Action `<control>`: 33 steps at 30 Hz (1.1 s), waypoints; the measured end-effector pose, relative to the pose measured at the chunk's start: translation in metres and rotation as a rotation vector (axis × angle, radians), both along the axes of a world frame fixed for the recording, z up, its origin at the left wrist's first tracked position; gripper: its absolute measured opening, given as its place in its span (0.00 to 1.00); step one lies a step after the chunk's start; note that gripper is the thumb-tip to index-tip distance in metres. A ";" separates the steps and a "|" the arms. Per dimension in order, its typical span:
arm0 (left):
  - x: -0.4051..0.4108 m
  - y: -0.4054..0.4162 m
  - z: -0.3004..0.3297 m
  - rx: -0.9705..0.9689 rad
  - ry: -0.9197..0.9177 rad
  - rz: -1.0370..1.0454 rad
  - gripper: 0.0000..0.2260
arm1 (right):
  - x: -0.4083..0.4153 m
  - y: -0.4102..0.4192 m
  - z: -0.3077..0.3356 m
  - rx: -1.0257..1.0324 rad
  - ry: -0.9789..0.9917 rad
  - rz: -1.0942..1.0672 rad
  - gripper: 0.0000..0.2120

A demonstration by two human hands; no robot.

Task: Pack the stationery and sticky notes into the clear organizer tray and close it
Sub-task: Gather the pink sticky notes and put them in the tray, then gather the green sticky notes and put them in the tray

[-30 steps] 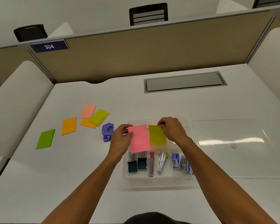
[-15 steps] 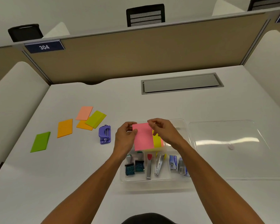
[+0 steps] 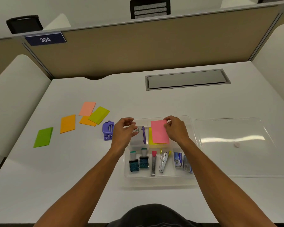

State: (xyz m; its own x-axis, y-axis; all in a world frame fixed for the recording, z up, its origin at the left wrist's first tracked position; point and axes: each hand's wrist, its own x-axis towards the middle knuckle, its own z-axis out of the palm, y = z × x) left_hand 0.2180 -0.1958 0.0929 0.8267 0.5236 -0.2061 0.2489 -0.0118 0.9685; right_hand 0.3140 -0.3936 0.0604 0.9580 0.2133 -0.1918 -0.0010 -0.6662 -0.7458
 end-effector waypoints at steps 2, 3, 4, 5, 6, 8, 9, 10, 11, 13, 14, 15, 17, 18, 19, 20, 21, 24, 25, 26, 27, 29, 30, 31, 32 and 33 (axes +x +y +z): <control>-0.001 0.003 -0.003 -0.005 0.008 0.008 0.07 | -0.002 0.000 -0.003 -0.077 0.029 0.068 0.15; -0.003 0.004 -0.004 -0.006 0.011 0.006 0.07 | -0.004 0.000 -0.004 -0.115 0.036 0.109 0.16; -0.004 0.005 -0.005 -0.009 0.013 0.004 0.07 | -0.005 0.000 -0.004 -0.139 0.034 0.134 0.18; -0.005 0.006 -0.006 -0.010 0.013 0.004 0.07 | -0.006 0.000 -0.004 -0.144 0.029 0.139 0.20; -0.005 0.008 -0.006 -0.011 0.010 0.006 0.07 | -0.005 0.000 -0.002 -0.137 0.022 0.137 0.21; -0.007 0.011 -0.004 -0.022 -0.001 0.010 0.07 | -0.004 0.000 0.003 -0.120 0.001 0.119 0.23; -0.005 0.011 -0.001 -0.027 -0.016 0.008 0.07 | 0.000 -0.001 0.008 -0.111 -0.015 0.115 0.24; -0.007 0.013 0.000 -0.025 -0.012 0.006 0.08 | -0.001 -0.001 0.010 -0.097 -0.020 0.122 0.23; -0.010 0.015 -0.001 -0.014 0.000 0.010 0.08 | -0.003 0.001 0.010 -0.072 -0.014 0.138 0.23; -0.016 0.019 -0.002 0.003 0.011 0.027 0.08 | -0.009 0.005 0.012 -0.016 0.013 0.165 0.21; -0.018 0.021 -0.002 0.006 0.013 0.032 0.08 | -0.012 0.008 0.013 0.008 0.019 0.175 0.20; -0.020 0.024 -0.001 0.009 0.017 0.035 0.08 | -0.015 0.012 0.015 0.027 0.020 0.188 0.19; -0.023 0.031 0.001 0.003 0.010 0.035 0.09 | -0.021 0.023 0.020 0.056 0.019 0.220 0.18; -0.024 0.035 0.001 0.000 0.006 0.035 0.09 | -0.023 0.029 0.022 0.068 0.020 0.233 0.17; -0.026 0.038 0.002 0.000 0.004 0.039 0.09 | -0.026 0.034 0.024 0.075 0.022 0.244 0.17; -0.029 0.042 0.002 0.000 -0.002 0.046 0.09 | -0.029 0.040 0.027 0.077 0.025 0.254 0.16; -0.032 0.045 0.002 -0.004 -0.010 0.053 0.09 | -0.032 0.046 0.028 0.080 0.029 0.263 0.16; -0.044 0.061 0.002 -0.016 -0.022 0.073 0.07 | -0.038 0.066 0.031 0.090 0.045 0.287 0.15; -0.047 0.068 0.002 -0.014 -0.021 0.084 0.07 | -0.041 0.072 0.030 0.096 0.056 0.294 0.15; -0.051 0.075 0.001 -0.011 -0.017 0.095 0.07 | -0.043 0.079 0.030 0.103 0.066 0.301 0.15; -0.054 0.083 0.000 -0.010 -0.014 0.106 0.07 | -0.045 0.086 0.029 0.105 0.072 0.308 0.15; -0.062 0.098 -0.001 -0.016 -0.018 0.130 0.07 | -0.049 0.099 0.029 0.094 0.082 0.326 0.15; -0.067 0.105 -0.002 -0.013 -0.019 0.141 0.07 | -0.051 0.106 0.028 0.086 0.082 0.338 0.15; -0.071 0.112 -0.004 -0.010 -0.016 0.149 0.07 | -0.054 0.112 0.028 0.080 0.078 0.348 0.15; -0.076 0.119 -0.006 -0.009 -0.010 0.157 0.07 | -0.056 0.119 0.027 0.077 0.077 0.358 0.15; -0.081 0.126 -0.009 -0.009 -0.002 0.167 0.07 | -0.058 0.126 0.027 0.080 0.079 0.367 0.15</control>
State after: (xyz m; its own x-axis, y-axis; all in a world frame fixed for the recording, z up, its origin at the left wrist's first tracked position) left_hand 0.1373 -0.0700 0.0837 0.7285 0.6519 -0.2104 0.2451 0.0388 0.9687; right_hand 0.2560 -0.2676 0.0873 0.7982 0.5565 -0.2307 0.1674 -0.5727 -0.8025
